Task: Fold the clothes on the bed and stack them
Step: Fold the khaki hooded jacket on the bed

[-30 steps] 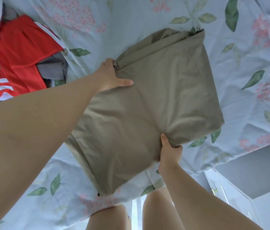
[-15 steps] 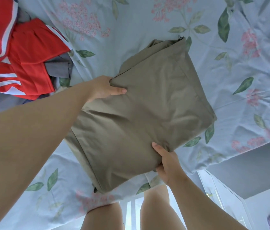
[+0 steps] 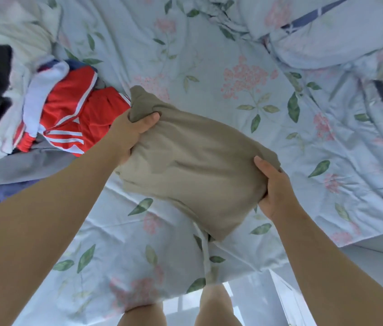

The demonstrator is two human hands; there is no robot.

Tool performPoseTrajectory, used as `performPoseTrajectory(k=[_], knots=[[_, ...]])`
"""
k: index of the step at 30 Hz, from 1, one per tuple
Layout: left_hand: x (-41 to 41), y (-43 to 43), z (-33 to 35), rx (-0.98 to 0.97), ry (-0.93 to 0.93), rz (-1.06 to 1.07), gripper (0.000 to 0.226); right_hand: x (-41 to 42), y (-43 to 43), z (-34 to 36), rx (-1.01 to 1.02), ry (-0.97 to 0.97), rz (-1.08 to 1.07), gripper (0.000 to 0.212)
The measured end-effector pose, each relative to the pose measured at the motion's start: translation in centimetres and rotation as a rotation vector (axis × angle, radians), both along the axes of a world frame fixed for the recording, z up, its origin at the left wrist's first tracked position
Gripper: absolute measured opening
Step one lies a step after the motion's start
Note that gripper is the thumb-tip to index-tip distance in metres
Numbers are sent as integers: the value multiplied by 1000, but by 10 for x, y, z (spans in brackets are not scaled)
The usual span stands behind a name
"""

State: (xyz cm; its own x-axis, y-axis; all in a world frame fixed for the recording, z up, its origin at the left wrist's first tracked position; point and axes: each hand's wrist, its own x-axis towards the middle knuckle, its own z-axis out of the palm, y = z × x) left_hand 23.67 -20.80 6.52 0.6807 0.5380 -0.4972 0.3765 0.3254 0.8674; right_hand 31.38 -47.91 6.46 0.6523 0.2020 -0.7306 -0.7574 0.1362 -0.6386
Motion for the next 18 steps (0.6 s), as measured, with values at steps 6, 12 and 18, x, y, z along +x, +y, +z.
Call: performPoseTrajectory(k=[6,12,18], knots=[[-11,-4,56,-40,-176,110,38,35,6,57,13,-251,-7,24],[-51,-28,61,-67,37,75,29,23,-10,69,-92,-279,16,8],[-123,-81,4,-93,379,-26,12,-44,-63,9,-389,-9,92,13]])
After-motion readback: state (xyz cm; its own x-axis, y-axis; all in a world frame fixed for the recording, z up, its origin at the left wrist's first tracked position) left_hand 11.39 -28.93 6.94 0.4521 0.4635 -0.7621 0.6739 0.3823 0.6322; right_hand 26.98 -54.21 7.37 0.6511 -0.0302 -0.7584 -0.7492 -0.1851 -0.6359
